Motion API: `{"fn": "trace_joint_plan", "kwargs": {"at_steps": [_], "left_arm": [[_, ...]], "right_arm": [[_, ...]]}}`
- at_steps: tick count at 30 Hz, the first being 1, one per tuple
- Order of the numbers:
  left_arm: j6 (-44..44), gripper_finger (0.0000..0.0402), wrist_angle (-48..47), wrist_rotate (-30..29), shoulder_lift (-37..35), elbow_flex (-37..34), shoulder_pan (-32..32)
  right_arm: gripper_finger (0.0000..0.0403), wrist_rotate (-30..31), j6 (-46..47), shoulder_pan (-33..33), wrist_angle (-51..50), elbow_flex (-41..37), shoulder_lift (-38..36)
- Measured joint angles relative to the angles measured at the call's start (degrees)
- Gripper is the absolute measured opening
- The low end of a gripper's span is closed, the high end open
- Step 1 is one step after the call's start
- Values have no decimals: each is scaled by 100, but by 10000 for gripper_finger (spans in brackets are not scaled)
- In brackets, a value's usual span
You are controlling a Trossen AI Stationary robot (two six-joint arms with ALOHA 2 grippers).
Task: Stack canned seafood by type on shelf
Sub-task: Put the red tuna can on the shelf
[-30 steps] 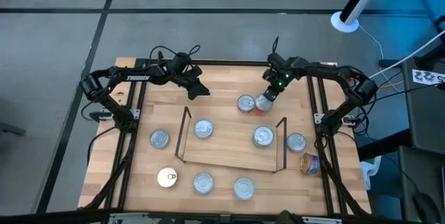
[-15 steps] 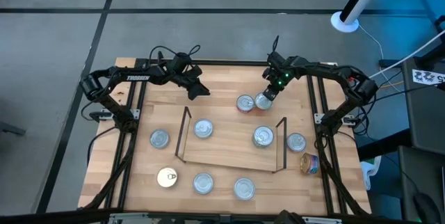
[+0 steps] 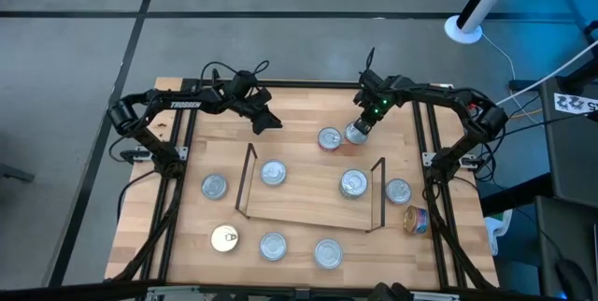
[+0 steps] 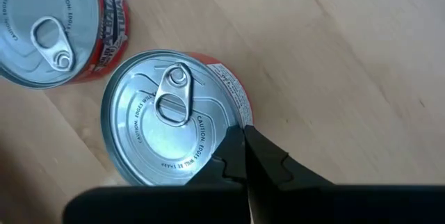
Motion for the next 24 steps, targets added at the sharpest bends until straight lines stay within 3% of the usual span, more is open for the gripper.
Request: {"fn": "trace_joint_plan", "kwargs": {"at_steps": [18, 24], "left_arm": [[11, 143, -1, 0, 0, 0, 0], [11, 143, 0, 0, 0, 0, 0]], "right_arm": [[2, -5, 60, -7, 2, 2, 9], [1, -314, 156, -17, 2, 2, 9]]}}
